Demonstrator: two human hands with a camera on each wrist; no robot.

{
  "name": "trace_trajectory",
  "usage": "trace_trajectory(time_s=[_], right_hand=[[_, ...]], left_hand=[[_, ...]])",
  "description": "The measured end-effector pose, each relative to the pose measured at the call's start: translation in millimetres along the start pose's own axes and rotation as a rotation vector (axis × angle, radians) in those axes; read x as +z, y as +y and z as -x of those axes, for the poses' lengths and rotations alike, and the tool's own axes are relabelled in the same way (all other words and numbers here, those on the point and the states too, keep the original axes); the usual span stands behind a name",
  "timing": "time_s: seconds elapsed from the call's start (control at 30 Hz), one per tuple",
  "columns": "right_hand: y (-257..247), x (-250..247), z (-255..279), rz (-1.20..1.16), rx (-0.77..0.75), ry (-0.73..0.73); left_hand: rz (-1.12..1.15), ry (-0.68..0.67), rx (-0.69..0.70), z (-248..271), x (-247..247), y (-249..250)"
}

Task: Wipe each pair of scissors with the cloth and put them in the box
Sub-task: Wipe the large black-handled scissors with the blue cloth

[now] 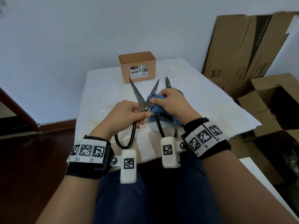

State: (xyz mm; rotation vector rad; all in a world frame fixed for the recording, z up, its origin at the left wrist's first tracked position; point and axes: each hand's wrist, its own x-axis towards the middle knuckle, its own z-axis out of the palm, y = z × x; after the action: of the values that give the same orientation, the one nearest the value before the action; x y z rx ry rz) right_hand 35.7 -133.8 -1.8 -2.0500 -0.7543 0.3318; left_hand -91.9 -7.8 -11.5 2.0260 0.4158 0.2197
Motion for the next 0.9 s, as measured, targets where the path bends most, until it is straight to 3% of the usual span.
trace_trajectory(time_s=[0.73,0.9], right_hand=[[2.0,-3.1,-1.1,-0.038,0.001,0.120],[9.9,-12.9,-2.9,-0.049,0.045,0.248]], left_hand=[[-0.002,-0.043,-0.017,1.2,2.4,-5.4],[0.095,-0.057,-0.062,3.4,-3.1,-6.2]])
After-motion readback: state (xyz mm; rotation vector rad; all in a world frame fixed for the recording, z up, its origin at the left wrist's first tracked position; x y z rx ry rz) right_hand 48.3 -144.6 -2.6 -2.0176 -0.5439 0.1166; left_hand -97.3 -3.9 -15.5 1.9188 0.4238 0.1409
